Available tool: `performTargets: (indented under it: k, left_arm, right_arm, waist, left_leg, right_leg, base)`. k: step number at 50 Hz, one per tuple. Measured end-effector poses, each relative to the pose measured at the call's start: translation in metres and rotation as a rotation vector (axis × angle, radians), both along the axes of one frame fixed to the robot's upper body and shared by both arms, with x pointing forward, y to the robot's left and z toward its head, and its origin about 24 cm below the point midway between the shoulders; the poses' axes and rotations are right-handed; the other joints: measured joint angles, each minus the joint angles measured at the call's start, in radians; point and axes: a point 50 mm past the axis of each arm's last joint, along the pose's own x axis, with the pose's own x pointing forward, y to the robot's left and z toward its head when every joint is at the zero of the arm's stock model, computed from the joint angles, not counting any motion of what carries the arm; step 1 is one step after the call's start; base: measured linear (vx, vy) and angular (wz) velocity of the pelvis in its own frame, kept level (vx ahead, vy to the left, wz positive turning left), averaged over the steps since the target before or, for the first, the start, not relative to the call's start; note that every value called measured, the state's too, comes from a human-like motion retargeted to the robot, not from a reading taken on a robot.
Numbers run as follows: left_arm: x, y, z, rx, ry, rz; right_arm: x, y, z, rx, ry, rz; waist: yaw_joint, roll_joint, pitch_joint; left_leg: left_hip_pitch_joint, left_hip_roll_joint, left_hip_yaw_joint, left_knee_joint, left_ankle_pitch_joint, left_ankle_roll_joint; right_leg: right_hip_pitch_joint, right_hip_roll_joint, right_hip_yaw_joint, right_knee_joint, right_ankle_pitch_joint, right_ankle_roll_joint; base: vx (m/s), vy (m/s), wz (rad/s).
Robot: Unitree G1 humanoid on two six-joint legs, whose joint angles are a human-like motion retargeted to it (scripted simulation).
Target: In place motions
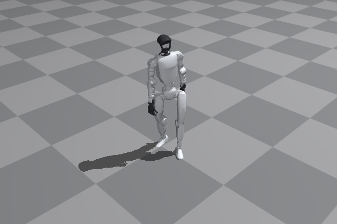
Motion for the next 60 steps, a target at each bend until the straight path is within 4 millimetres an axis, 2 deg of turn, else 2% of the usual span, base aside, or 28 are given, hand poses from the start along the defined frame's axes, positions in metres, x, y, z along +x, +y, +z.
performTargets:
  k: [7, 13, 18, 20, 30, 40, 51, 55, 60]
  left_arm:
    - [-0.004, -0.006, 0.000, -0.004, 0.012, 0.047]
    - [0.011, -0.009, -0.003, -0.020, -0.036, 0.023]
    - [0.027, -0.010, -0.007, -0.028, -0.101, 0.023]
    - [0.035, -0.010, -0.008, -0.030, -0.131, 0.012]
    - [0.042, 0.002, -0.008, -0.005, -0.162, 0.022]
    - [0.068, 0.005, -0.009, -0.044, -0.230, 0.014]
    - [0.105, -0.002, -0.009, -0.095, -0.352, -0.070]
    - [0.107, -0.004, -0.009, -0.128, -0.350, -0.121]
    - [0.099, -0.001, -0.009, -0.127, -0.312, -0.163]
  right_arm:
    - [0.007, 0.015, -0.002, 0.053, -0.022, 0.110]
    - [0.001, 0.014, -0.002, 0.061, 0.013, 0.174]
    - [-0.004, 0.009, -0.002, 0.069, 0.048, 0.160]
    - [-0.004, 0.004, -0.001, 0.065, 0.056, 0.126]
    - [-0.013, -0.016, 0.003, -0.024, 0.065, -0.036]
    - [-0.039, -0.030, 0.007, -0.103, 0.129, -0.137]
    - [-0.077, -0.015, 0.007, -0.056, 0.232, -0.260]
    - [-0.083, -0.009, 0.006, -0.042, 0.234, -0.301]
    - [-0.078, -0.009, 0.005, -0.037, 0.227, -0.283]
  waist:
    - [-0.016, -0.007, 0.002]
    - [-0.041, -0.010, 0.007]
    - [0.066, -0.014, 0.040]
    - [-0.082, -0.009, 0.023]
    - [-0.228, 0.017, 0.011]
    - [-0.321, 0.041, 0.026]
    - [-0.413, 0.054, 0.043]
    - [-0.426, 0.054, 0.041]
    - [-0.425, 0.052, 0.044]
  left_leg:
    - [0.010, 0.009, 0.012, 0.001, -0.004, 0.003]
    - [0.024, 0.026, 0.061, 0.012, -0.026, 0.026]
    - [0.041, 0.080, 0.279, 0.025, -0.047, 0.052]
    - [0.072, 0.070, 0.177, 0.023, -0.080, 0.035]
    - [0.170, 0.123, 0.374, -0.001, -0.124, 0.043]
    - [0.249, 0.160, 0.542, -0.032, -0.126, 0.027]
    - [0.272, 0.172, 0.599, -0.048, -0.111, 0.019]
    - [0.264, 0.175, 0.601, -0.049, -0.103, 0.019]
    - [0.260, 0.176, 0.601, -0.050, -0.092, 0.020]
  right_leg:
    - [-0.006, 0.004, 0.027, -0.008, 0.016, -0.001]
    - [-0.029, 0.001, 0.099, -0.017, 0.043, -0.011]
    - [-0.083, -0.010, 0.346, -0.011, 0.088, -0.037]
    - [-0.081, -0.008, 0.253, -0.012, 0.090, -0.032]
    - [-0.146, 0.027, 0.489, -0.028, 0.178, -0.044]
    - [-0.196, 0.066, 0.649, -0.021, 0.238, -0.043]
    - [-0.219, 0.082, 0.704, -0.014, 0.261, -0.041]
    - [-0.230, 0.082, 0.705, -0.013, 0.265, -0.041]
    - [-0.234, 0.082, 0.704, -0.014, 0.270, -0.040]
  base:
    - [0.02, -0.03, -0.19]
    - [0.07, -0.10, -0.83]
    - [0.11, -0.14, -2.49]
    - [0.11, -0.15, 0.52]
    - [0.11, -0.24, -1.37]
    - [0.01, -0.19, -1.04]
    - [-0.06, -0.10, -0.32]
    - [-0.03, -0.02, -0.01]
    - [0.00, 0.00, 0.00]
